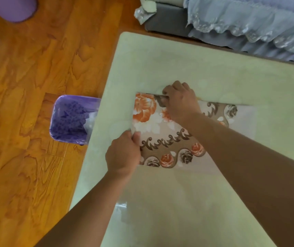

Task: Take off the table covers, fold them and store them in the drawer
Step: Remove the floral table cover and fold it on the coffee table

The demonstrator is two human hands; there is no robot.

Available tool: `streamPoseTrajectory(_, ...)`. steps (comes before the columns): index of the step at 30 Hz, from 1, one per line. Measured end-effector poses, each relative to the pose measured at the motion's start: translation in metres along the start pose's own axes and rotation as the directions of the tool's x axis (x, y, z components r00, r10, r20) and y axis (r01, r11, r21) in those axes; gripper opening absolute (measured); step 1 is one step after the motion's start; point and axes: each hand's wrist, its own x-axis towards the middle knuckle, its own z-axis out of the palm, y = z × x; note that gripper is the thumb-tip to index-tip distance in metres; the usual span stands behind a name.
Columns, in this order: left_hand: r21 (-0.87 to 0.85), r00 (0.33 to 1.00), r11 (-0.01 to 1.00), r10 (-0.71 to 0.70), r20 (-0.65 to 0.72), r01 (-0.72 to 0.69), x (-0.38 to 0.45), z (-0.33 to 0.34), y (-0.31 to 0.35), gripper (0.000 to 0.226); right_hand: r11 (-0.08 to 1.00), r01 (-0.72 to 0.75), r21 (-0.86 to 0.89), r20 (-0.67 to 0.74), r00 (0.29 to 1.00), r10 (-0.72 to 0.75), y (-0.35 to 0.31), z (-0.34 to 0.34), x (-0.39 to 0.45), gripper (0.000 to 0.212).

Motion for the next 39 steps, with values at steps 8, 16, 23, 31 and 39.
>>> streamPoseTrajectory(8, -0.269, 0.999, 0.963, -0.024, 0.033, 0.032, -0.022, -0.002, -0.024, 0.028, 0.993, 0.116, -0.011, -0.056, 0.992, -0.116, -0.003, -0.002, 0.008, 0.017)
streamPoseTrajectory(16, -0.162, 0.999, 0.987, -0.008, 0.037, 0.014, -0.015, 0.003, -0.028, 0.028, 0.980, -0.157, 0.121, 0.101, 0.984, 0.145, -0.024, 0.001, 0.031, 0.013)
streamPoseTrajectory(23, -0.183, 1.000, 0.983, 0.001, 0.019, 0.002, -0.015, 0.001, -0.026, 0.027, 0.954, -0.281, 0.105, 0.187, 0.948, 0.259, -0.033, -0.006, 0.038, 0.015)
streamPoseTrajectory(31, 0.108, 0.937, 0.961, 0.272, -0.218, -0.254, -0.029, 0.003, -0.003, 0.047, 0.944, -0.264, 0.199, 0.049, 0.965, 0.259, -0.034, 0.005, 0.032, 0.009)
streamPoseTrajectory(39, 0.260, 0.918, 0.901, 0.382, -0.103, -0.346, -0.004, 0.045, 0.006, 0.069, 0.978, -0.143, 0.155, -0.084, 0.984, 0.157, -0.026, 0.019, 0.024, 0.009)
